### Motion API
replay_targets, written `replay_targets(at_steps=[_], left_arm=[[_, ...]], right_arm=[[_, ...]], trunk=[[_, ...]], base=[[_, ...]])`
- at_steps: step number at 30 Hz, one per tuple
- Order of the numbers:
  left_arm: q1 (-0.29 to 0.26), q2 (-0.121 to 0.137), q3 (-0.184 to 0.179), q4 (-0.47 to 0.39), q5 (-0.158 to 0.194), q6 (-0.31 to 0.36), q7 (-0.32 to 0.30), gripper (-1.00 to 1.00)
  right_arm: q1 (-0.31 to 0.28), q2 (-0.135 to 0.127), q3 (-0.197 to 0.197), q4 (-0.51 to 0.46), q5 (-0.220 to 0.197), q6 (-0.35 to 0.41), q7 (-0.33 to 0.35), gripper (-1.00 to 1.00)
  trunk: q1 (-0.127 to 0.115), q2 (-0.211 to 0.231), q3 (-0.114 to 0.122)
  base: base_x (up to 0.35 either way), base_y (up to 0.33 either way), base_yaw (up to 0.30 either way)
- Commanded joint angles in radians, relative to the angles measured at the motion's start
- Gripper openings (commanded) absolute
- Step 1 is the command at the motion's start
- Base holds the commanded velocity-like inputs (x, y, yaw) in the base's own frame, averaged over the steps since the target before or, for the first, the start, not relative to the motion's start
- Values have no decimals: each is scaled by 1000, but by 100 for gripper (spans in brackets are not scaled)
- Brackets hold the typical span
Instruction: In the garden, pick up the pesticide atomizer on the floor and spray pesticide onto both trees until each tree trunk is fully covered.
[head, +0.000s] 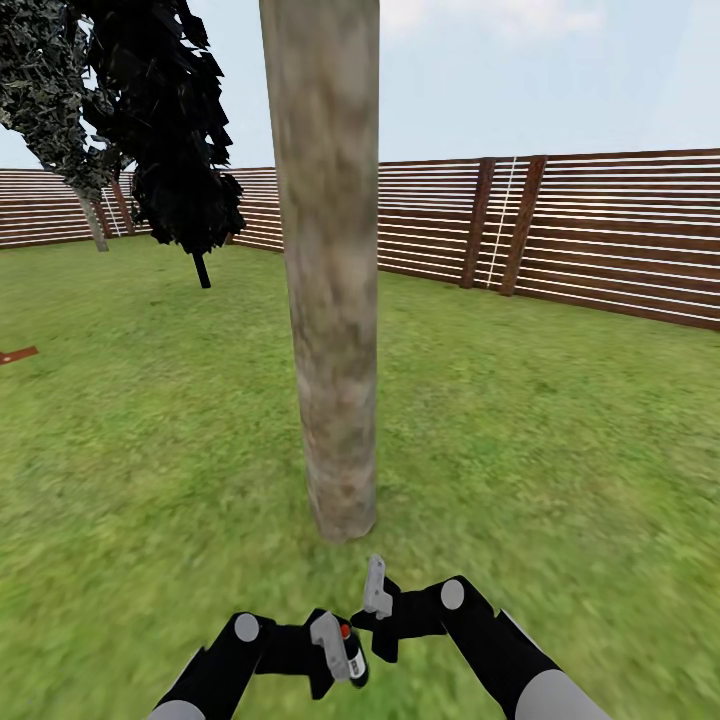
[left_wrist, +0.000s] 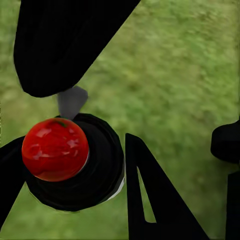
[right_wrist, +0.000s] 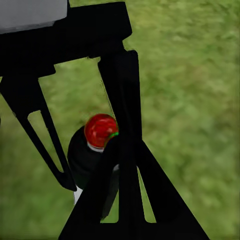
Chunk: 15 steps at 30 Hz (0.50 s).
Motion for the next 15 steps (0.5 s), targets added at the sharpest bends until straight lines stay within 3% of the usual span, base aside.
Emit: replay_targets(at_steps=[1, 3, 10, 13, 15], left_arm=[[0, 0, -1, 0, 17, -2, 0, -100], [0, 0, -1, 0, 40, -3, 0, -100], [0, 3, -2, 1, 46, -3, 0, -100], [1, 13, -5, 1, 37, 0, 2, -100], [3, 33, -6, 2, 7, 2, 6, -100]], right_arm=[[0, 1, 0, 0, 0, 0, 0, -100], [0, 5, 0, 0, 0, -1, 0, -100], [0, 8, 0, 0, 0, 0, 0, -100], [0, 8, 0, -1, 1, 0, 0, -100], [0, 8, 0, -1, 1, -1, 0, -100]], trunk=[[0, 0, 0], [0, 0, 0], [0, 0, 0], [0, 0, 0], [0, 0, 0]], base=[[0, 0, 0], [0, 0, 0], [0, 0, 0], [0, 0, 0], [0, 0, 0]])
